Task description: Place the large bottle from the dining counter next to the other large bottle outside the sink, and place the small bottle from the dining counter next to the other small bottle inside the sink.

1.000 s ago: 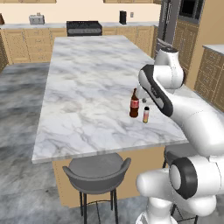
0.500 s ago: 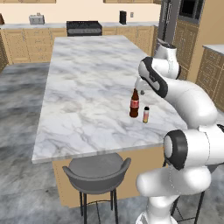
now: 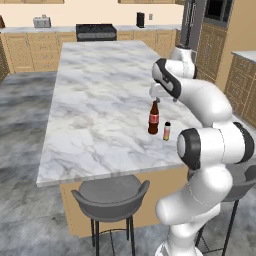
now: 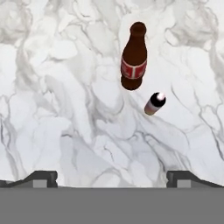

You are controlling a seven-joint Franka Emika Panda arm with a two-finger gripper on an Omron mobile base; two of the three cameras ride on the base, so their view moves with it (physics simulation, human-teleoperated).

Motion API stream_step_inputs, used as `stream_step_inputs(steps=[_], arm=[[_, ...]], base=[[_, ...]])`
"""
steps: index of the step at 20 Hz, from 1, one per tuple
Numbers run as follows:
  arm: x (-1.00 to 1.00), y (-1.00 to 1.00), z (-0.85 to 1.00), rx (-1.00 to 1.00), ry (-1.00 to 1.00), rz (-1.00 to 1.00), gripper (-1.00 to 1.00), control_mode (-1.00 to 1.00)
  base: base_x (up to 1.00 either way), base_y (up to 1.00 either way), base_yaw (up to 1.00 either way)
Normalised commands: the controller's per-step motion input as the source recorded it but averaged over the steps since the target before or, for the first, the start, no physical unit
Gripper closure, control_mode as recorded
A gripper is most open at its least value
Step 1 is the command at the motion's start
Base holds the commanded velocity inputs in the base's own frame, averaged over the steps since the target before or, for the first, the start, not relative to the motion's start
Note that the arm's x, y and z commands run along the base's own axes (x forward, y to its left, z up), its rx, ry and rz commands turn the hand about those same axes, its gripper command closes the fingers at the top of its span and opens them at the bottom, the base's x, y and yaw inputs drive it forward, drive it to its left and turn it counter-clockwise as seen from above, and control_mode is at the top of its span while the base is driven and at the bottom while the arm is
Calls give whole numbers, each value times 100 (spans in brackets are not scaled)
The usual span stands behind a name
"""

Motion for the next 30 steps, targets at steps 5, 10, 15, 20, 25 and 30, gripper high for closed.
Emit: stream_step_inputs(steps=[5, 10, 15, 20, 25, 30], arm=[[31, -4, -5, 0, 4, 0, -100, -100], [37, -12, -19, -1, 5, 0, -100, -100], [23, -16, -19, 0, 4, 0, -100, -100], [34, -12, -15, 0, 1, 0, -100, -100], [48, -1, -1, 0, 1, 0, -100, -100], [51, 0, -2, 0, 2, 0, -100, -100]], base=[[0, 0, 0], [0, 0, 0], [0, 0, 0], [0, 0, 0], [0, 0, 0], [0, 0, 0]])
